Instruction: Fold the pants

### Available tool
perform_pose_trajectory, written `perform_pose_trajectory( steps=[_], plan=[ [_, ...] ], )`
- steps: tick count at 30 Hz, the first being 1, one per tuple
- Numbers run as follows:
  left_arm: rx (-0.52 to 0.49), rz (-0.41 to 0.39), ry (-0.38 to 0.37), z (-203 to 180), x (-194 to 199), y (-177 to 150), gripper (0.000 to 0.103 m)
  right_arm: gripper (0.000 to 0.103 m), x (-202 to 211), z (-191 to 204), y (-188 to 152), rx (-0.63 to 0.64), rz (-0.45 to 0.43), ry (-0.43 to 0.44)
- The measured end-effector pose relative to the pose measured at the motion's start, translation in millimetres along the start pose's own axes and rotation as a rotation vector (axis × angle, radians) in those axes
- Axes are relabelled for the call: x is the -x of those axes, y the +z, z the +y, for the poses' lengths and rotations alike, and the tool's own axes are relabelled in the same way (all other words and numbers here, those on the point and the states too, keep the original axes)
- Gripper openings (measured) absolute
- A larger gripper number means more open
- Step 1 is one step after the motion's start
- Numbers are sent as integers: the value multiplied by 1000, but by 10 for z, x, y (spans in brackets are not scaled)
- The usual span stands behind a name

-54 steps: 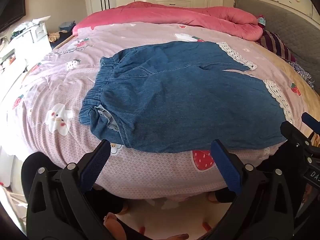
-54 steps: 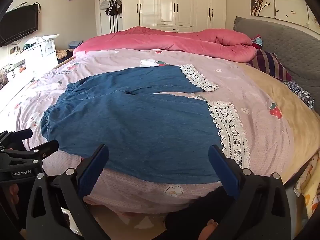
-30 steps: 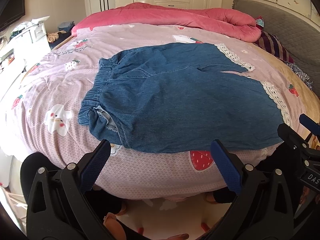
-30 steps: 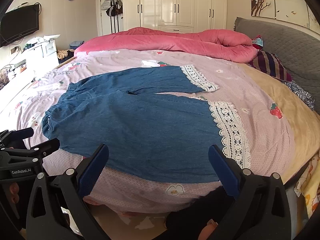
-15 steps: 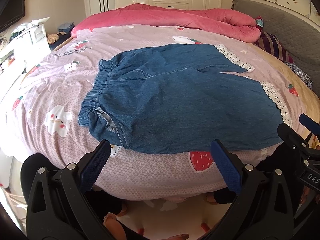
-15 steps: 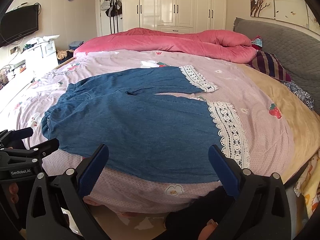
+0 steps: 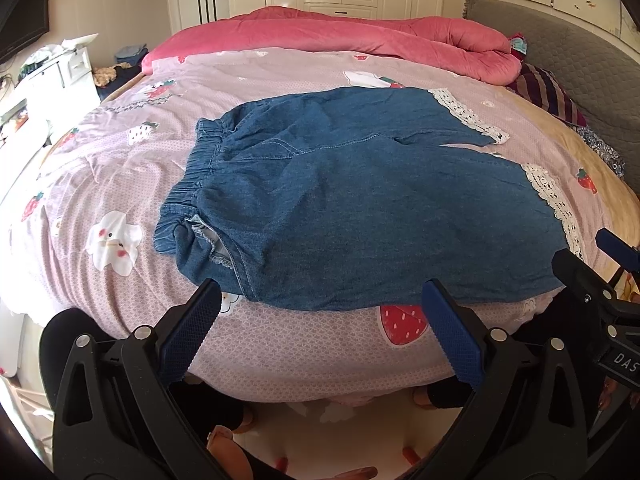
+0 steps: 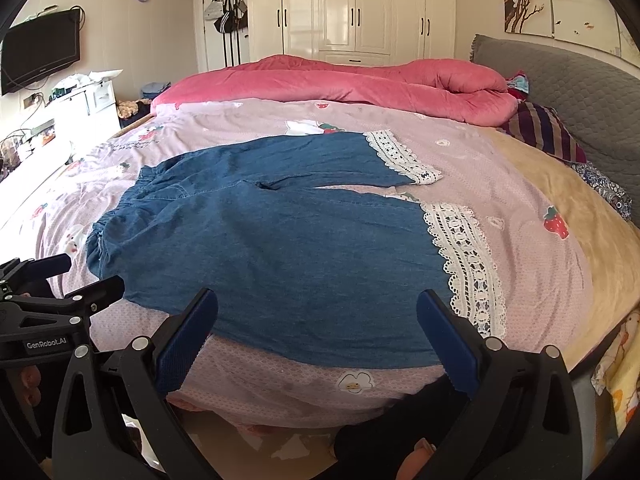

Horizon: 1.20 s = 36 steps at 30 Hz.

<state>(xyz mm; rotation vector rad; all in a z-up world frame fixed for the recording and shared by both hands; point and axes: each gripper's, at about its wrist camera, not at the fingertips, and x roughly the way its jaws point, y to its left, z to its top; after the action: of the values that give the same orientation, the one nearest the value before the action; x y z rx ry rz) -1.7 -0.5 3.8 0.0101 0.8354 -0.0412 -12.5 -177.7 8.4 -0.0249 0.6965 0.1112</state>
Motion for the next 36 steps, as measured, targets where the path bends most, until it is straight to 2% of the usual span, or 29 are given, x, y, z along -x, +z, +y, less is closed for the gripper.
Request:
perform_pose_trajectory(
  steps=[10, 16, 21, 26, 33, 36],
  plan=[
    [1, 25, -9, 51, -158, 64, 94, 99, -170, 11, 94, 10, 24, 22],
    [16, 48, -44, 170, -325, 167, 94, 99, -373, 14, 246, 34, 47, 52],
    [43, 37, -16, 424, -462, 389, 94, 99, -620, 24, 463, 29, 78, 124],
    [89, 28, 20, 758, -600, 654, 94, 99, -883, 41, 683, 30, 104, 157],
    [91, 64, 64, 1203, -951, 1048, 94, 99, -1216, 147, 955, 74, 135, 167],
    [76, 75, 60, 1328, -1132, 1237, 94, 99, -1369, 228, 1087, 125, 140, 169]
  ],
)
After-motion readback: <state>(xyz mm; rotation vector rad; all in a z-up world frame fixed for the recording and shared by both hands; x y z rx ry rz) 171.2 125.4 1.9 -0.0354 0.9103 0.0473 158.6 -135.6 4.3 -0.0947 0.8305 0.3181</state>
